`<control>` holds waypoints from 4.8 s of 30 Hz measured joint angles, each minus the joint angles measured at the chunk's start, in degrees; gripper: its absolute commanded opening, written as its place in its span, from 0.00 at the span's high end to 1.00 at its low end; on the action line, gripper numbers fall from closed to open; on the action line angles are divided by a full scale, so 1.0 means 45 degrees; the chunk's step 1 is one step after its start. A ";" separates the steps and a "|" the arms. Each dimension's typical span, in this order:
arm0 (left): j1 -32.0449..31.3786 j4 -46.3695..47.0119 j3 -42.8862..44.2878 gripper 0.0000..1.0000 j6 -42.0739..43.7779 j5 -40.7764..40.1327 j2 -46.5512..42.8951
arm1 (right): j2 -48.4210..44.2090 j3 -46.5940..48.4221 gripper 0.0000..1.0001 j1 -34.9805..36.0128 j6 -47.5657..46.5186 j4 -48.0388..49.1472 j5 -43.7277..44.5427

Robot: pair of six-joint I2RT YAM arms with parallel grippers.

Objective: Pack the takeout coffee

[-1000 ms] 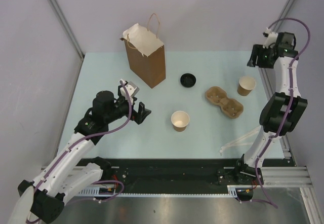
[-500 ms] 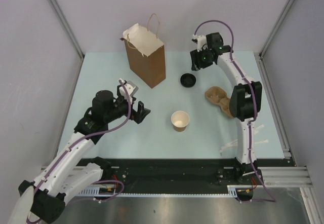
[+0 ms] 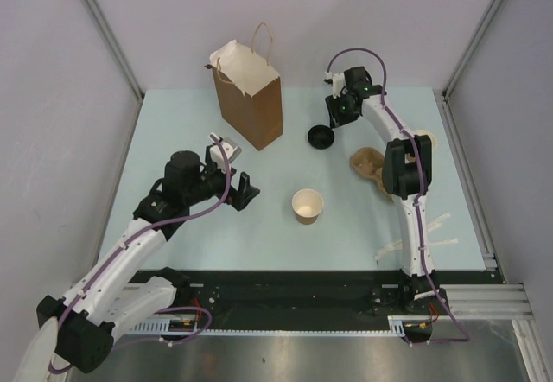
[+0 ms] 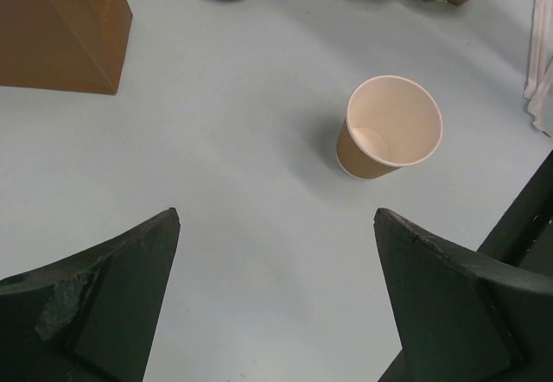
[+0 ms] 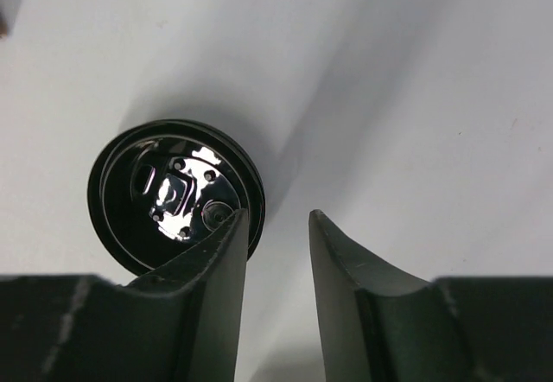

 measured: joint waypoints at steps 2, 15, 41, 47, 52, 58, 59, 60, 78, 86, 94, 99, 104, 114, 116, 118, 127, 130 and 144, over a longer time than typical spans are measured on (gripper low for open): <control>0.0000 0.0015 0.0000 0.01 0.0000 0.0044 0.0010 | 0.0010 0.0180 0.62 0.0019 0.0005 0.0039 0.0005; 0.0000 0.0087 -0.0194 0.00 -0.0005 0.0044 0.0010 | 0.0544 0.0350 0.65 0.0078 0.0092 0.0146 -0.0117; 0.0000 0.0403 -0.0529 0.00 0.0015 0.0146 0.0063 | -0.0068 0.0321 1.00 -0.0437 0.0437 -0.0010 -0.1841; 0.0010 0.0583 -0.0617 0.01 0.0049 0.0223 0.0010 | -0.1078 0.0321 1.00 -0.0947 0.0767 0.0010 -0.2837; 0.0010 0.0719 -0.0622 0.00 0.0053 0.0418 -0.0005 | -0.1462 0.0306 1.00 -0.1292 0.0947 -0.0010 -0.3793; 0.0019 0.1525 -0.1015 0.02 0.0879 0.0651 -0.0136 | -0.1501 -0.0709 1.00 -0.1161 0.0981 -0.0155 -0.4401; 0.0019 0.1753 -0.1103 0.03 0.1394 0.0840 -0.0141 | -0.1540 -0.1093 1.00 -0.1083 0.0894 -0.0165 -0.4405; 0.0019 0.1987 -0.1122 0.07 0.1904 0.1127 -0.0073 | -0.1608 -0.1438 1.00 -0.0991 0.0816 -0.0219 -0.4367; -0.0758 0.5804 0.3347 0.42 1.3527 0.4673 0.8621 | -0.2132 -0.2443 1.00 -0.0267 0.0437 -0.0277 -0.2385; -0.1185 0.5916 0.5251 0.48 1.6218 0.5032 1.1400 | -0.2157 -0.2307 1.00 -0.0262 0.0563 -0.0597 -0.2234; -0.1273 0.5882 0.6115 0.50 1.7418 0.4697 1.3177 | -0.2157 -0.2127 1.00 -0.0262 0.0583 -0.0937 -0.2239; -0.1292 0.6203 0.6144 0.50 1.7500 0.4682 1.3444 | -0.2157 -0.2127 1.00 -0.0262 0.0622 -0.1039 -0.2234; -0.1379 0.6713 0.6266 0.49 1.7495 0.4692 1.3605 | -0.2157 -0.2127 1.00 -0.0253 0.0675 -0.1049 -0.2239; -0.1608 0.7198 0.7261 0.50 1.7510 0.4682 1.4746 | -0.2157 -0.2127 1.00 -0.0238 0.0811 -0.1049 -0.2244; -0.1651 0.7203 0.7465 0.53 1.7558 0.4653 1.4955 | -0.2157 -0.2127 1.00 -0.0238 0.0821 -0.1049 -0.2239; -0.1695 0.7203 0.7655 0.57 1.7617 0.4590 1.5164 | -0.2157 -0.2123 1.00 -0.0238 0.0821 -0.1049 -0.2239; -0.1923 0.7130 0.8451 0.78 1.7796 0.3929 1.5941 | -0.2152 -0.1865 0.98 -0.0321 0.0758 -0.1059 -0.2021; -0.1953 0.7281 0.8602 0.80 1.7801 0.3711 1.6096 | -0.2147 -0.1569 0.83 -0.0379 0.0758 -0.1107 -0.1938; -0.1977 0.7140 0.9287 0.85 1.7709 0.3701 1.6174 | -0.2079 0.0126 0.22 -0.0967 0.0894 -0.1525 -0.1894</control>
